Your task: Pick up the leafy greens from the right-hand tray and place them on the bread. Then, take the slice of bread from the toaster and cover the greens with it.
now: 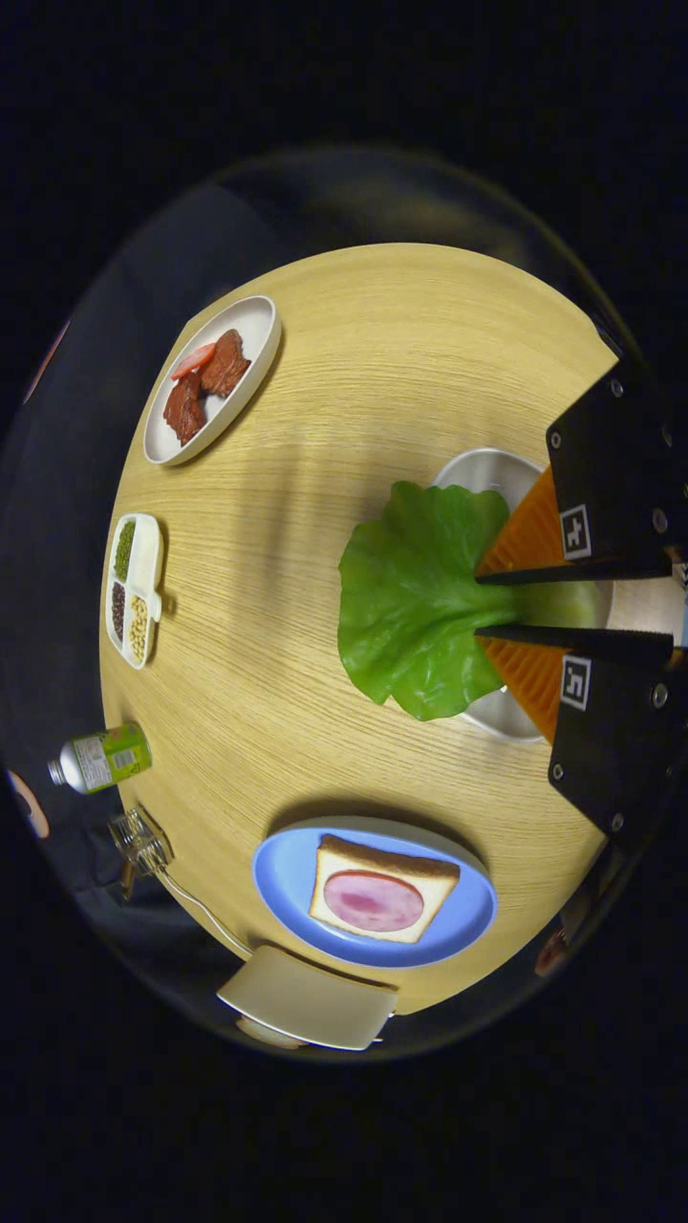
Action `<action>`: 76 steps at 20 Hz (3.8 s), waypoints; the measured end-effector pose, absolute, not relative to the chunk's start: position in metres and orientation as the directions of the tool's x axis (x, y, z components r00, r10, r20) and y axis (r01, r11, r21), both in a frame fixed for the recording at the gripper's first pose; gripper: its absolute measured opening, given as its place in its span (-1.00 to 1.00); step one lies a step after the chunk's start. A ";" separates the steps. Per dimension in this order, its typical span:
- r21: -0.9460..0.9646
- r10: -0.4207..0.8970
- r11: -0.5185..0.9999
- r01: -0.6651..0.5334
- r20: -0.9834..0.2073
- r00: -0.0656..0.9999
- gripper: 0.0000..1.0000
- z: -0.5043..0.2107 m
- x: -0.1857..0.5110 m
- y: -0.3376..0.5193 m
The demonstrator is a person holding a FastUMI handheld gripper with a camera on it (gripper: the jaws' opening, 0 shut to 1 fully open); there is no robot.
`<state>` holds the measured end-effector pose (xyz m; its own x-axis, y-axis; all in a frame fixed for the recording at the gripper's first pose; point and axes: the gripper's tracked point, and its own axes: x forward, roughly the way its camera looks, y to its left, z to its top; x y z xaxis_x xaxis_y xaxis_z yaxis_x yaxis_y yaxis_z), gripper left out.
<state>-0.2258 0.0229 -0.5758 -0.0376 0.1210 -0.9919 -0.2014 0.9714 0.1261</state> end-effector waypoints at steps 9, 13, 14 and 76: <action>0.126 0.129 0.989 -0.077 -0.991 0.032 -0.94 -0.564 -0.210 0.023; 0.168 0.170 0.985 -0.043 -0.982 0.078 -0.94 -0.539 -0.197 0.037; 0.180 0.183 0.983 -0.036 -0.979 0.089 -0.94 -0.532 -0.194 0.042; 0.453 0.494 0.803 -0.388 -0.869 0.008 0.78 -0.364 -0.162 0.351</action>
